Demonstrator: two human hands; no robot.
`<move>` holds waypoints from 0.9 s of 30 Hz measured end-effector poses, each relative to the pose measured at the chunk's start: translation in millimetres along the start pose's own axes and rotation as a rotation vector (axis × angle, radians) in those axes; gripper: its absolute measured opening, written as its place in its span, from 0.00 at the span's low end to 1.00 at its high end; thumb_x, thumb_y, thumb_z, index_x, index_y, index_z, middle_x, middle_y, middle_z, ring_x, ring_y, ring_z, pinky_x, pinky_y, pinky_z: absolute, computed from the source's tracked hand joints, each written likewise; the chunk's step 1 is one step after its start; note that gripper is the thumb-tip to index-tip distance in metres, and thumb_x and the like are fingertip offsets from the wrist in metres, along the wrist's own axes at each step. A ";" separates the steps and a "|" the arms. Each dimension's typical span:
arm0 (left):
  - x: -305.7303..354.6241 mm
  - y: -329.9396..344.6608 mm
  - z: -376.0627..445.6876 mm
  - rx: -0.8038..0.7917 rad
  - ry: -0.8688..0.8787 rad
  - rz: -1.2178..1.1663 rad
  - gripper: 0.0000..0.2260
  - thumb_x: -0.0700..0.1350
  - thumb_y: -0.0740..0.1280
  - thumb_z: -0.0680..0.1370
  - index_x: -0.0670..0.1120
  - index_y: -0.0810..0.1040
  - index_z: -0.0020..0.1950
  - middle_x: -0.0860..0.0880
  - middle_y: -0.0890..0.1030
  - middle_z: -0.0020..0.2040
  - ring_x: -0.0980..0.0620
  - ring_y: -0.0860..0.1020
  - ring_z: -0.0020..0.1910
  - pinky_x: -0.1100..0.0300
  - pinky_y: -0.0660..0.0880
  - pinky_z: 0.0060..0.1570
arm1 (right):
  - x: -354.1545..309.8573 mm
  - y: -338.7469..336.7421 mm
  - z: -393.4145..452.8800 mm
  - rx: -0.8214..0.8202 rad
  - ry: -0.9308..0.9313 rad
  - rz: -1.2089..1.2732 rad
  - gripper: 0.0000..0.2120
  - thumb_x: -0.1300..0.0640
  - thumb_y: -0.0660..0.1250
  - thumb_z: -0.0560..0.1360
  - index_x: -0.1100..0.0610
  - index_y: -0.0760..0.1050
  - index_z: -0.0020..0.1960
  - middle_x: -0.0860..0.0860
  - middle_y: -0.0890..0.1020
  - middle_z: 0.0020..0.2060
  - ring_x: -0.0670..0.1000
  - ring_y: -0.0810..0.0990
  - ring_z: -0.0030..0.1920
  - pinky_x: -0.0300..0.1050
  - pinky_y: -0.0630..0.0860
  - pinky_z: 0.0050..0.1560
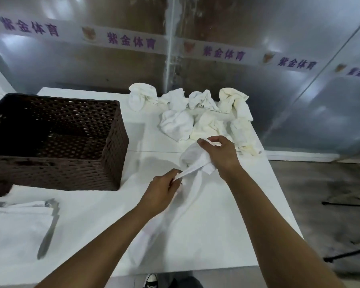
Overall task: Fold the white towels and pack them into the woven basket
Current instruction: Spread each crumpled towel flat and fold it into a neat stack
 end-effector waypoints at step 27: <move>102.2 -86.7 -88.0 0.288 -0.153 0.349 0.10 0.53 0.74 0.75 0.57 0.75 0.38 0.55 0.79 0.34 0.56 0.77 0.36 0.54 0.71 0.37 | -33.7 -220.5 -90.6 0.322 -0.418 -0.260 0.08 0.62 0.71 0.76 0.52 0.84 0.52 0.44 0.85 0.44 0.39 0.81 0.41 0.45 0.81 0.49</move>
Point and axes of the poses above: each hand's wrist, its own z-axis towards the middle knuckle, its own y-axis out of the palm, x = y × z, the point moved 6 cm from there along z, towards the middle knuckle
